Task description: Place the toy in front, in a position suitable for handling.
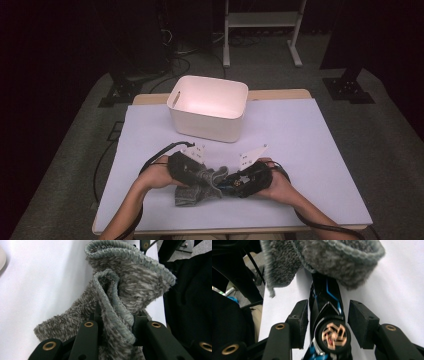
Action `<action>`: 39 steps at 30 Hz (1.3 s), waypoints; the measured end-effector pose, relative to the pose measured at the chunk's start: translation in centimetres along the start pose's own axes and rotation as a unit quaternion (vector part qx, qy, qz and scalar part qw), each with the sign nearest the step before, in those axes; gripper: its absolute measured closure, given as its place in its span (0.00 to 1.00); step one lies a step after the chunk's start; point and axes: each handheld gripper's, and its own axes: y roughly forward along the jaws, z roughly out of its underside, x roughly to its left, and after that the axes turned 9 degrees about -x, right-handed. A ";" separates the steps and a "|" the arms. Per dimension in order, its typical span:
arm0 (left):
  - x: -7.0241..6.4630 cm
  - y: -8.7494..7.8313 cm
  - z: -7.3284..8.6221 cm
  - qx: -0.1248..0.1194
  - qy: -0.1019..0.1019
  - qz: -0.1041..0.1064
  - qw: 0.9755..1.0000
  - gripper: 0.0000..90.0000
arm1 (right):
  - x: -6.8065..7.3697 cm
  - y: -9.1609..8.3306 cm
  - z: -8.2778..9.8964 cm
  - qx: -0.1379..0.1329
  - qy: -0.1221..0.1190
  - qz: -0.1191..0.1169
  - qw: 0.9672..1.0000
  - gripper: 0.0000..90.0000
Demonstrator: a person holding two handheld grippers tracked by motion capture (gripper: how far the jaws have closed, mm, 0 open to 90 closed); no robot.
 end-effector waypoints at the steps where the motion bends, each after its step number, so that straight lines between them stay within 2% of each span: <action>1: 0.0 0.0 0.0 0.000 0.000 0.000 1.000 0.81 | 0.0 0.3 -0.1 0.004 0.001 -0.001 1.000 0.54; 8: 0.2 0.0 0.1 -0.011 -0.012 0.000 1.000 0.81 | 0.0 2.0 0.1 0.033 -0.013 -0.004 0.999 0.57; 9: 0.3 0.0 0.1 -0.011 -0.013 0.001 1.000 0.81 | 0.2 2.0 0.1 0.035 -0.029 0.000 0.999 0.58; 10: 0.4 0.0 0.2 -0.013 -0.016 0.002 1.000 0.81 | 0.3 2.0 0.0 0.037 -0.035 0.001 0.999 0.59; 12: 0.6 0.0 0.1 -0.014 -0.021 -0.001 1.000 0.81 | 0.1 2.0 -0.2 0.040 -0.037 -0.014 0.998 0.61; 13: 0.7 -0.1 0.0 -0.011 -0.023 0.001 1.000 0.81 | -0.1 1.8 -0.3 0.032 -0.040 -0.014 0.999 0.61; 16: 1.1 -0.2 -0.3 -0.004 -0.025 -0.003 1.000 0.81 | -0.7 1.6 -0.9 0.033 -0.043 -0.022 0.998 0.62; 23: 2.5 -0.1 -1.4 0.006 -0.025 -0.016 1.000 0.81 | -2.5 0.8 -2.3 0.023 -0.062 -0.004 0.998 0.62; 26: 3.0 0.2 -1.8 0.014 -0.020 -0.018 1.000 0.81 | -3.1 0.7 -2.7 0.034 -0.070 0.007 0.997 0.62; 32: 3.3 0.0 -2.4 0.009 -0.021 -0.018 1.000 0.81 | -2.9 0.6 -1.6 0.028 -0.075 0.021 0.997 0.62; 33: 3.3 0.0 -2.5 0.013 -0.020 -0.020 1.000 0.81 | -2.9 0.6 -1.4 0.033 -0.071 0.020 0.997 0.62; 35: 3.3 0.3 -2.6 0.045 -0.015 -0.037 0.998 0.81 | -2.7 0.5 -0.8 0.030 -0.065 0.019 0.997 0.62; 39: 3.2 0.6 -2.6 0.051 -0.021 -0.030 0.998 0.81 | -2.5 0.1 -0.7 0.022 -0.051 0.021 0.998 0.63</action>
